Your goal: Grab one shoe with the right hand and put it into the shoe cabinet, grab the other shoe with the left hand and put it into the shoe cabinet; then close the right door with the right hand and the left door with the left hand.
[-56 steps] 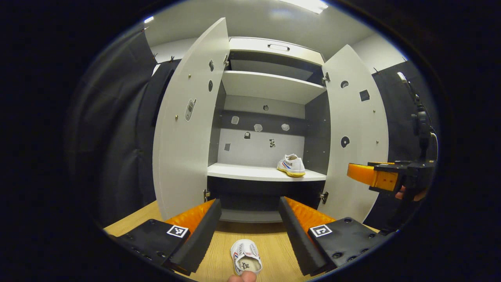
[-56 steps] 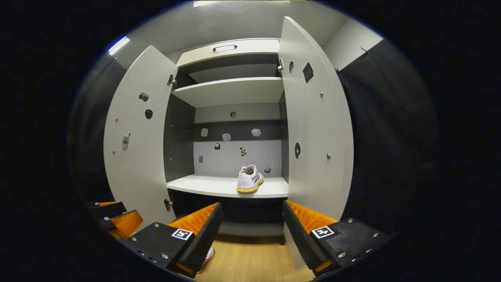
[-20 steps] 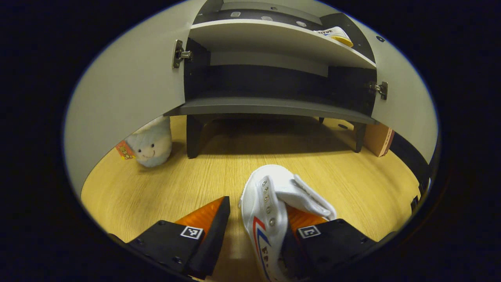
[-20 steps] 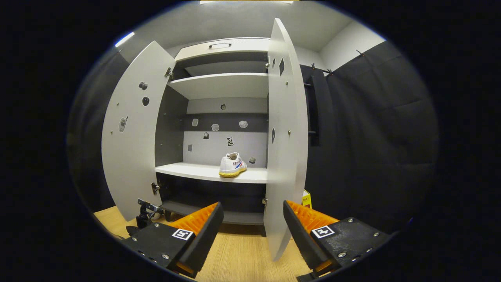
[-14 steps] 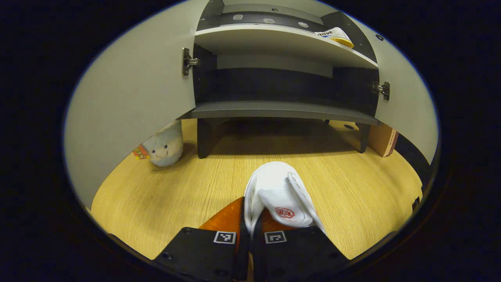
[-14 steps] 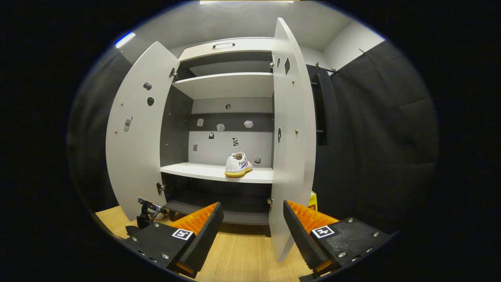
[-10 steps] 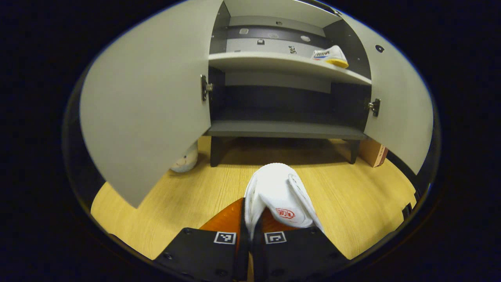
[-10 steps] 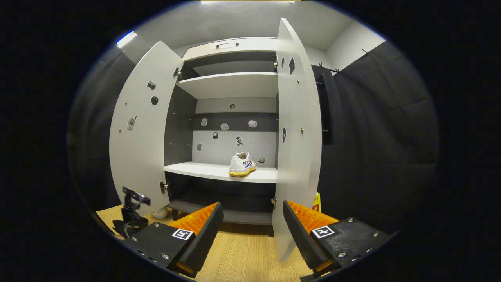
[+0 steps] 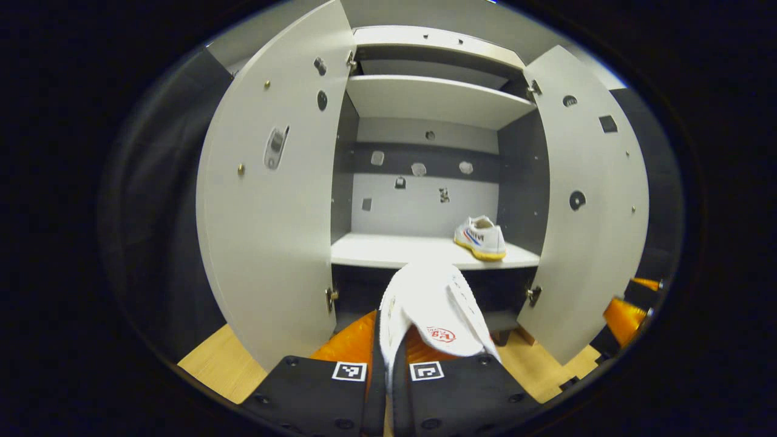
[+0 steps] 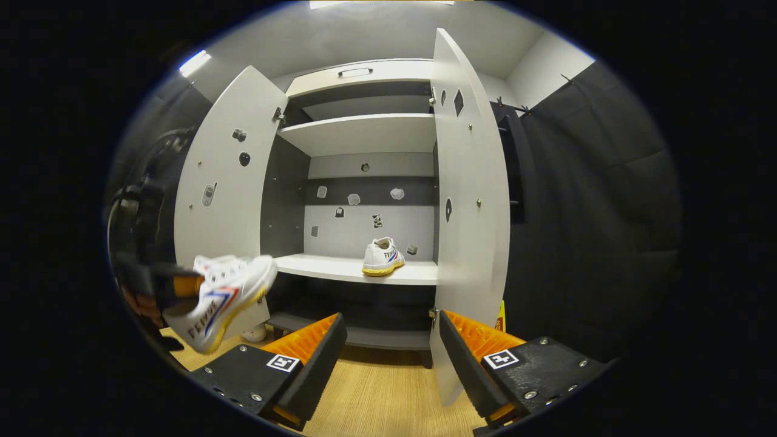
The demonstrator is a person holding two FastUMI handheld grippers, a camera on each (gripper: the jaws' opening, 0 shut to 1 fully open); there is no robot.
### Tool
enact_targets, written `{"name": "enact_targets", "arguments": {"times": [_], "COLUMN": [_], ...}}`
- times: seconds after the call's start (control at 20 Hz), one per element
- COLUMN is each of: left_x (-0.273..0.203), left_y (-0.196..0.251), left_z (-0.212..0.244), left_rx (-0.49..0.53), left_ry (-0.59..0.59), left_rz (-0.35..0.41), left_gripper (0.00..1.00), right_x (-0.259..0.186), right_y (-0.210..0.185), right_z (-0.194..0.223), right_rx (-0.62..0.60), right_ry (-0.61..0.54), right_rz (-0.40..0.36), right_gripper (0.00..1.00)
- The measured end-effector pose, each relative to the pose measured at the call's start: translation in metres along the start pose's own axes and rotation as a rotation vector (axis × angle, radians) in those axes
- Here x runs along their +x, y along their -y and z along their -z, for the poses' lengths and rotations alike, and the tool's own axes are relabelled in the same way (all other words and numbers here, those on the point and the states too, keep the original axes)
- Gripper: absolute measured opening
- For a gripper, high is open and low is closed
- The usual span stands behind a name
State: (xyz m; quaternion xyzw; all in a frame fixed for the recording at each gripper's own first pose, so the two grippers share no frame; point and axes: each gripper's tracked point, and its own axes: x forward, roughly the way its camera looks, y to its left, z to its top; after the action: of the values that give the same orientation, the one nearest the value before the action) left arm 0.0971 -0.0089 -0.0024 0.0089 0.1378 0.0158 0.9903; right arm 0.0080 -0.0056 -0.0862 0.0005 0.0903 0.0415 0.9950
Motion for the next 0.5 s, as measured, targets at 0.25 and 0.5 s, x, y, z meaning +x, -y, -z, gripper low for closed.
{"name": "enact_targets", "arguments": {"times": [0.25, 0.5], "left_x": [0.091, 0.201], "left_y": [0.011, 0.027], "left_z": [-0.077, -0.073], "left_rx": [-0.092, -0.051], "left_ry": [0.065, -0.052], "left_rz": [0.017, 0.005], "left_gripper": [0.12, 0.12], "right_x": [-0.012, -0.016], "right_y": [0.006, 0.018], "right_z": [0.003, 0.010], "right_rx": [0.007, 0.013], "right_ry": [0.001, -0.024], "right_rz": [0.028, 0.067], "right_gripper": [0.94, 0.94]}}
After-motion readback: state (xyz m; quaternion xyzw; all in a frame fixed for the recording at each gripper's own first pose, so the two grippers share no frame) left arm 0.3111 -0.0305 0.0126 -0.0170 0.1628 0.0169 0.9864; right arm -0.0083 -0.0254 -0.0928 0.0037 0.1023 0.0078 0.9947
